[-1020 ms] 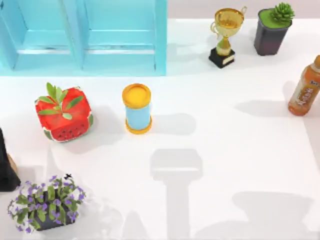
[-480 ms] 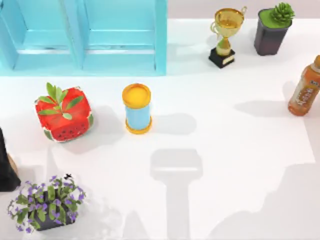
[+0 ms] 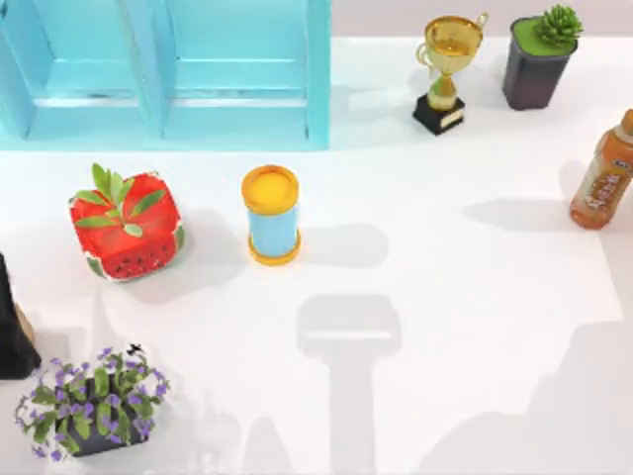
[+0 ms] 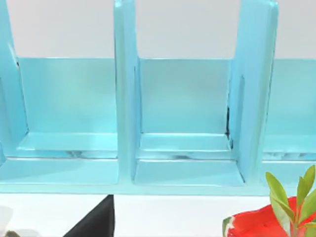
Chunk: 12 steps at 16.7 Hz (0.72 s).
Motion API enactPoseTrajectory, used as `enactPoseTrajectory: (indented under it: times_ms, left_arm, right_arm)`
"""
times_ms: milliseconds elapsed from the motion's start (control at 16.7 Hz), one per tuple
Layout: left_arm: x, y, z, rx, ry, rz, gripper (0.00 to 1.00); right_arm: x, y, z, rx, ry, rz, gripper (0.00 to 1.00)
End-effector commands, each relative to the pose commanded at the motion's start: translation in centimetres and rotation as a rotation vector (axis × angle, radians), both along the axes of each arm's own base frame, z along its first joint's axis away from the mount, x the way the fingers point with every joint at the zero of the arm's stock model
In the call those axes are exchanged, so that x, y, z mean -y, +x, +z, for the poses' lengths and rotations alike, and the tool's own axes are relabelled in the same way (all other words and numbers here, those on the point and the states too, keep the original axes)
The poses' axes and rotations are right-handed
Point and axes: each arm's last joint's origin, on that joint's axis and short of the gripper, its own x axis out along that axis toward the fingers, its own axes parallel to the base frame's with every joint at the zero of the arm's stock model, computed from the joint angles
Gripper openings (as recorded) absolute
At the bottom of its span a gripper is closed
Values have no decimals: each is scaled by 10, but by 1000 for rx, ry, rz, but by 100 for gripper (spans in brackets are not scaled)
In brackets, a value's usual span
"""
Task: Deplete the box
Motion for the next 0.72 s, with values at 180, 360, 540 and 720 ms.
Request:
enactPoseTrajectory:
  times_ms: [180,360,540,720]
  left_arm:
    - [0,0,0,0,0,0,100]
    - [0,0,0,0,0,0,100]
    - [0,0,0,0,0,0,100]
    - [0,0,0,0,0,0,100]
  right_arm:
    - [1,2,-21,0,0,0,100]
    - [2,3,-49,0,0,0,100]
    - [1,2,-78,1,-1,0,100]
    - [0,0,-95,0,0,0,100]
